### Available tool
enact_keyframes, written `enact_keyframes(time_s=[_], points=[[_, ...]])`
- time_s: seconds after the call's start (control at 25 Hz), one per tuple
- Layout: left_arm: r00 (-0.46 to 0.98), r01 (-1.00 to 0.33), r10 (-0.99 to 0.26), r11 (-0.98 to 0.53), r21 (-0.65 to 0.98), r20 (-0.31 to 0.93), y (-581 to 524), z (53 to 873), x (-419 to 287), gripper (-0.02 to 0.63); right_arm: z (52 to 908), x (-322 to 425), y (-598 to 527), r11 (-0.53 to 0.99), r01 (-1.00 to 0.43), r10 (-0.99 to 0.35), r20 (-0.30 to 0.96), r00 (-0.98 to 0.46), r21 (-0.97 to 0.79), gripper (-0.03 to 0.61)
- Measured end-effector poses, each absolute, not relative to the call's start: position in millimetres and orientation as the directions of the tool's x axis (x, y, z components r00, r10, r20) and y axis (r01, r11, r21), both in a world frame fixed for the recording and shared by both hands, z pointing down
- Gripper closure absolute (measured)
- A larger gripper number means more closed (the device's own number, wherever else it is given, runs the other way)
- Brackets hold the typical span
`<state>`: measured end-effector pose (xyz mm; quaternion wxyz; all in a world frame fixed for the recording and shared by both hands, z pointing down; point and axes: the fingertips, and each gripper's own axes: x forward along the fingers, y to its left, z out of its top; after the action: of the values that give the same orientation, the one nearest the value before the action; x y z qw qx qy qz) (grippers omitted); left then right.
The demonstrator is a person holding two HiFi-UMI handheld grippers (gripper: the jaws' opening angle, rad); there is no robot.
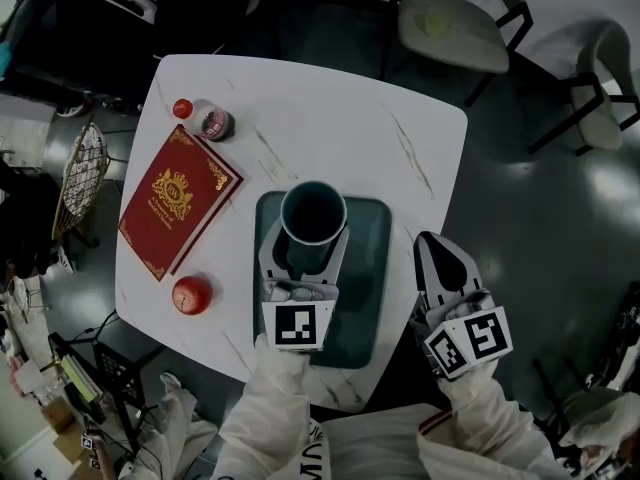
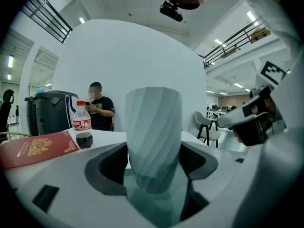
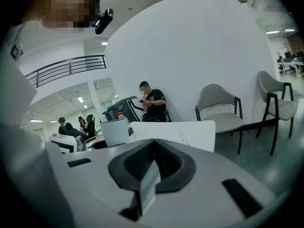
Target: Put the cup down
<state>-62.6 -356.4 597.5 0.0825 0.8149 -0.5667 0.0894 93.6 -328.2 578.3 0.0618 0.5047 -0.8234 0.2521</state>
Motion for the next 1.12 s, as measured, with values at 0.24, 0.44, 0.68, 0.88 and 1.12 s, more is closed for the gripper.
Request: enact_keyframes(time_s=[0.24, 0.44, 0.68, 0.88, 1.12], points=[[0.340, -0.938, -0.906, -0.344, 0.029, 0.254, -360, 606, -60, 0.270, 582, 92, -328, 0.367, -0.857, -0.793, 0.360, -0.491, -0.360, 0.573], [0.329, -0.942, -0.901, -0.335, 0.028, 0.285, -362, 615, -64, 0.270, 584, 89, -326, 0.371, -0.853, -0.785, 0.366, -0.499, -0.367, 0.573], [0.323, -0.941, -0.882, -0.337, 0.021, 0.344, -357, 632, -69, 0.270, 585, 85, -327, 0.372, -0.848, -0.783, 0.363, -0.505, -0.376, 0.574], [0.324, -0.941, -0.877, -0.336, 0.027, 0.354, -355, 635, -70, 0.270, 588, 84, -325, 0.370, -0.847, -0.780, 0.366, -0.507, -0.382, 0.573], [0.325, -0.940, -0.871, -0.341, 0.024, 0.369, -352, 636, -69, 0.270, 590, 84, -325, 0.367, -0.845, -0.780, 0.367, -0.507, -0.389, 0.572]])
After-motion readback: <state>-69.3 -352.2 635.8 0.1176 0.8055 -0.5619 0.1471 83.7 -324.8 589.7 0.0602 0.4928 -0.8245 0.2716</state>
